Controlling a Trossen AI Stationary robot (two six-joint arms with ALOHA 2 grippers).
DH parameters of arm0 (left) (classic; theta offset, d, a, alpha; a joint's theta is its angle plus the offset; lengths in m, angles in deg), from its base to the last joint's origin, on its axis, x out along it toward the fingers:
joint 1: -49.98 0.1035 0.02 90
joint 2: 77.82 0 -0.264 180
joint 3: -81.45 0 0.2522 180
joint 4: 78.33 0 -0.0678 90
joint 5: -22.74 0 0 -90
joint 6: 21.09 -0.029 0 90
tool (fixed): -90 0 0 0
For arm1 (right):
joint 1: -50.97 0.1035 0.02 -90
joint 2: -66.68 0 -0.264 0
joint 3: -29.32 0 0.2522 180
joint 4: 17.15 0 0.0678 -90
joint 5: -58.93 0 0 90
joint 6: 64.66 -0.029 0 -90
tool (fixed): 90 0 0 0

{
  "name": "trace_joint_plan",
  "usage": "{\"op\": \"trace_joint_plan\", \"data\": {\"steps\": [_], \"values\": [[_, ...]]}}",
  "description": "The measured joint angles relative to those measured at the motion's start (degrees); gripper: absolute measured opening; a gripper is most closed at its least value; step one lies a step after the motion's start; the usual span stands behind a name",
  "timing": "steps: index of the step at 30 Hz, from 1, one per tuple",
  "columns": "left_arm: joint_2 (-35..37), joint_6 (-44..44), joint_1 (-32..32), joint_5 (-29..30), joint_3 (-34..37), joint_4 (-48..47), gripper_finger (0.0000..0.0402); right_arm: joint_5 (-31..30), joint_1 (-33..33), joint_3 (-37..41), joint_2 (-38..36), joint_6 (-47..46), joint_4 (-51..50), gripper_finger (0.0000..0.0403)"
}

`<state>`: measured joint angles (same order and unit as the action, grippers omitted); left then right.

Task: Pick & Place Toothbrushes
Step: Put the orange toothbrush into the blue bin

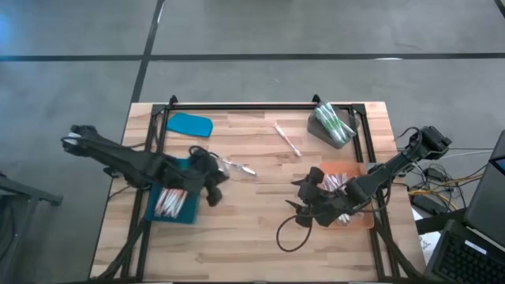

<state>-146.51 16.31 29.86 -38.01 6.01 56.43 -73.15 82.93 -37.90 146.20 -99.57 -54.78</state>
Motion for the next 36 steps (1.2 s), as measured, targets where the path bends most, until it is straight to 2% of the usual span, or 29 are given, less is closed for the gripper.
{"op": "trace_joint_plan", "data": {"steps": [7, 13, 19, 29, 36], "values": [[4.0, 16.63, 0.0, -0.36, -6.81, -27.83, 0.0037, 0.0, 0.01, 0.0, 0.03, -0.09, -0.21, 0.0307], [4.43, 28.38, 0.02, -7.75, -7.21, -40.53, 0.0037, 0.02, 0.01, 0.02, 0.03, -0.09, -0.4, 0.0315], [4.39, 34.08, 0.02, -16.45, -4.37, -44.28, 0.0037, 0.02, 0.01, 0.02, 0.03, -0.96, -0.41, 0.0322], [4.39, 41.24, 0.71, -22.83, 2.42, -46.14, 0.0037, 0.0, 0.01, 0.04, 0.03, -0.95, -0.41, 0.0329], [4.41, 41.6, 3.94, -26.29, 7.85, -46.08, 0.0037, 0.02, 0.01, 0.07, 0.04, -0.95, -0.41, 0.031]]}}
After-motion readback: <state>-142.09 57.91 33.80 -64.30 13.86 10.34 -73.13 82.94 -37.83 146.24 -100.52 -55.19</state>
